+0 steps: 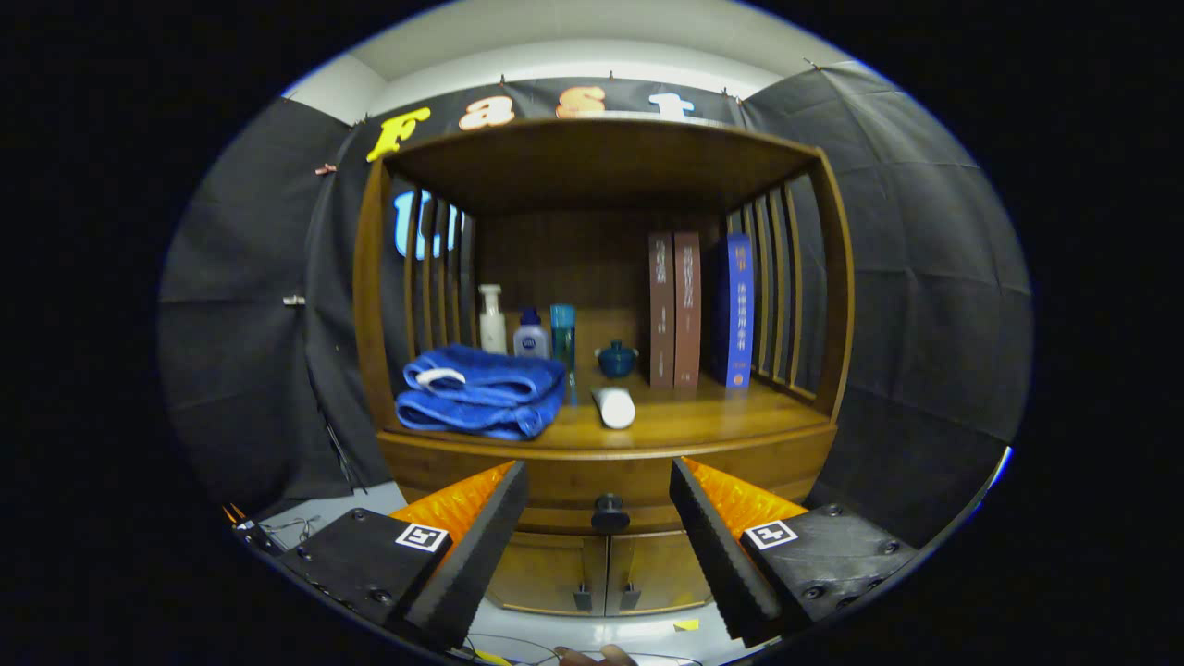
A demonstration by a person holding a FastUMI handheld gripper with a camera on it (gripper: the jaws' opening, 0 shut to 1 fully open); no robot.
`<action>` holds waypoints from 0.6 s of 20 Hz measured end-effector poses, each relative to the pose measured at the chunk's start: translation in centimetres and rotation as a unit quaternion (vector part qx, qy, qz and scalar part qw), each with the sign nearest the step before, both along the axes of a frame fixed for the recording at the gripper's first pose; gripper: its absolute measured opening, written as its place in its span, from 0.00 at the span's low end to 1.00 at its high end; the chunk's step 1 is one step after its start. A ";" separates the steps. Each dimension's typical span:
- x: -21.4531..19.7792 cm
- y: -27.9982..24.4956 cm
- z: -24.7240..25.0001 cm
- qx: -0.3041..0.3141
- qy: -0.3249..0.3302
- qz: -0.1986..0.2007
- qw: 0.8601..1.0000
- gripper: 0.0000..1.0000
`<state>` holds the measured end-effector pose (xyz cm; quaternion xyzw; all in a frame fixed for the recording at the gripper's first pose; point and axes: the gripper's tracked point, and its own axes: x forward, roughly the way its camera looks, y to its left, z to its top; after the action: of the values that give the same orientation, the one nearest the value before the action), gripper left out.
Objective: Pull open the drawer, take out the items inside it, and place them on the countertop above the cabinet.
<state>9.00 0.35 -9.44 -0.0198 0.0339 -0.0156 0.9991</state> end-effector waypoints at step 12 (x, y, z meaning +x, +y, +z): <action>-9.0 0.5 12.2 -0.021 -0.092 0.007 0.996 1.00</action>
<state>0.03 0.83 2.71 -0.0394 -0.0581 -0.0106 0.9975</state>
